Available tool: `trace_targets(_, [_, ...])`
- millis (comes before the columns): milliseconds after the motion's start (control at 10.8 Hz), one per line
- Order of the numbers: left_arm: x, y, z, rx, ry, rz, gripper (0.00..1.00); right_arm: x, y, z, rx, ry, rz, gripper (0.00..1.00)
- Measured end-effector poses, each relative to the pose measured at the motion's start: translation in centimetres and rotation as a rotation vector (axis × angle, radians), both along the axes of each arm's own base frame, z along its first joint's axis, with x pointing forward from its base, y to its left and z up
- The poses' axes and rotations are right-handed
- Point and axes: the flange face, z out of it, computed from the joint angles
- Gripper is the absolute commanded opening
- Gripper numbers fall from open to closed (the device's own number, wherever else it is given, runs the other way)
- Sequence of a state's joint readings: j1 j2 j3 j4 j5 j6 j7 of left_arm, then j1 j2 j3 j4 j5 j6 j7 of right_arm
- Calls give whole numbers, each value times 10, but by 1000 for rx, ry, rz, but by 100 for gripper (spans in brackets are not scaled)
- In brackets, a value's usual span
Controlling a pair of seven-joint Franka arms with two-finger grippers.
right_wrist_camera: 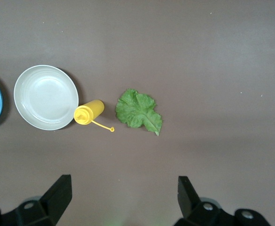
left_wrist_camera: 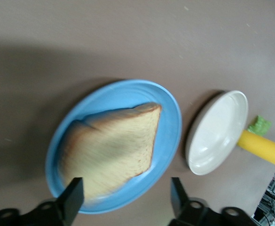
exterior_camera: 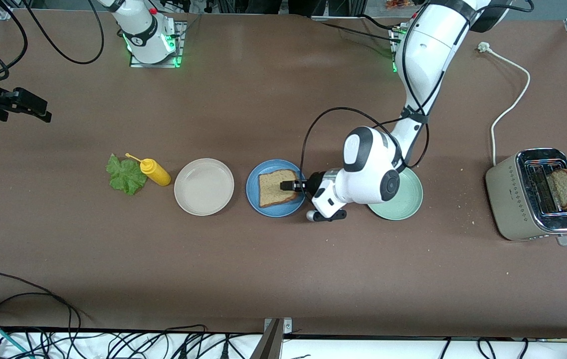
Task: Make sandwich in blue plate with both arms
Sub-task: 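Lower the bread onto the blue plate and open the left gripper, then return the left gripper to the toaster while the right gripper grasps the lettuce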
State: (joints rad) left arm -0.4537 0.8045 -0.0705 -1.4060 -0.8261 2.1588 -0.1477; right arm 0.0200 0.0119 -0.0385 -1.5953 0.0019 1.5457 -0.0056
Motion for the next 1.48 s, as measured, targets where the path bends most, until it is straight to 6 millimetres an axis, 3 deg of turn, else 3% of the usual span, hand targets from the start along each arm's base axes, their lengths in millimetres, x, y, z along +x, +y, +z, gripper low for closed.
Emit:
trace_targets(277, [22,56,-21,47,-19,30,100,-1,0,-1,0,10,-1,100])
trace_targets(462, [38,93,-17,68,-54,42,100,-1,-1,-6,0,34,-3,100])
trace_targets(554, [50,114,1,85,-93,45,100,0,-1,-11,0,42,-3,100])
trace_targets(739, [64,152,70,177,-211,-18,100,9,-4,-34,-1,85,-9,100])
trace_targets(923, [49,176,134,241,-279,-60,100,29,-17,-80,-6,131,-28,100])
trace_targets(1200, [19,221,197,301,-361,-88,100,55,-24,-139,-28,146,-29,100])
trace_targets(1477, [-19,259,263,443,-433,-186,100,67,-28,-193,-42,167,-25,100])
